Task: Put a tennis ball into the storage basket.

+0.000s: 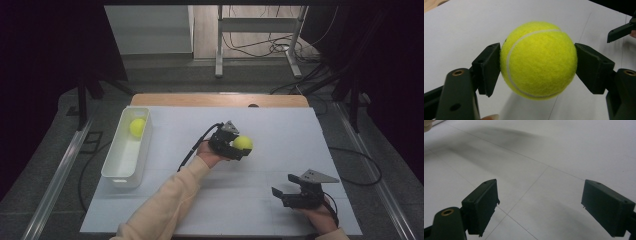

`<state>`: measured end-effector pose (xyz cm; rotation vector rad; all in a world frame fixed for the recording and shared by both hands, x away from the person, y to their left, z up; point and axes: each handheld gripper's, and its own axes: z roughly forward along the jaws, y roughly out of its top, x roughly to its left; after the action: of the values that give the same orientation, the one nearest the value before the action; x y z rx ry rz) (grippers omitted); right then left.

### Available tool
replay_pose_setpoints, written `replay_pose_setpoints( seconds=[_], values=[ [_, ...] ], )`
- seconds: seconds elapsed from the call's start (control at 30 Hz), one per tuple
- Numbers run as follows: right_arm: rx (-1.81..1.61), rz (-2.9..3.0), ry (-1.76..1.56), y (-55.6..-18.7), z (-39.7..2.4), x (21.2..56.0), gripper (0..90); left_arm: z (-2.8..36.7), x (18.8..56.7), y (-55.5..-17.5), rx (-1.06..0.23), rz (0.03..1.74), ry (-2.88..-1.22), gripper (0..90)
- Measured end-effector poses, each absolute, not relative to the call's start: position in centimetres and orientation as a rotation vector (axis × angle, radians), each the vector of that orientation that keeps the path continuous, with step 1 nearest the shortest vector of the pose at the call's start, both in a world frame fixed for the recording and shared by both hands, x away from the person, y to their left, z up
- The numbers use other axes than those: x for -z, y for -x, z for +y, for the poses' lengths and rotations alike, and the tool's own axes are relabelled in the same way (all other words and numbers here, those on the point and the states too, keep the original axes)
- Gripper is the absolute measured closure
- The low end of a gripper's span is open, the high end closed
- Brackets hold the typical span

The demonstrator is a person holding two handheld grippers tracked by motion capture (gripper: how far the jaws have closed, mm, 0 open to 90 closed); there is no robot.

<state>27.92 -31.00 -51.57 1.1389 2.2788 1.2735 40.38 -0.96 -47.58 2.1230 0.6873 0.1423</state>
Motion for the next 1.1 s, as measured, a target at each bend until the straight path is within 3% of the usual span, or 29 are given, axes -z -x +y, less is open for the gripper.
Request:
replay_pose_setpoints(
  seconds=[1.1],
  values=[
    [-1.265, 2.285, -1.14, -27.9, -31.0, 51.7, 14.5, 0.3, 48.1, -39.8, -0.132, 0.703, -2.111, 26.0]
  ],
)
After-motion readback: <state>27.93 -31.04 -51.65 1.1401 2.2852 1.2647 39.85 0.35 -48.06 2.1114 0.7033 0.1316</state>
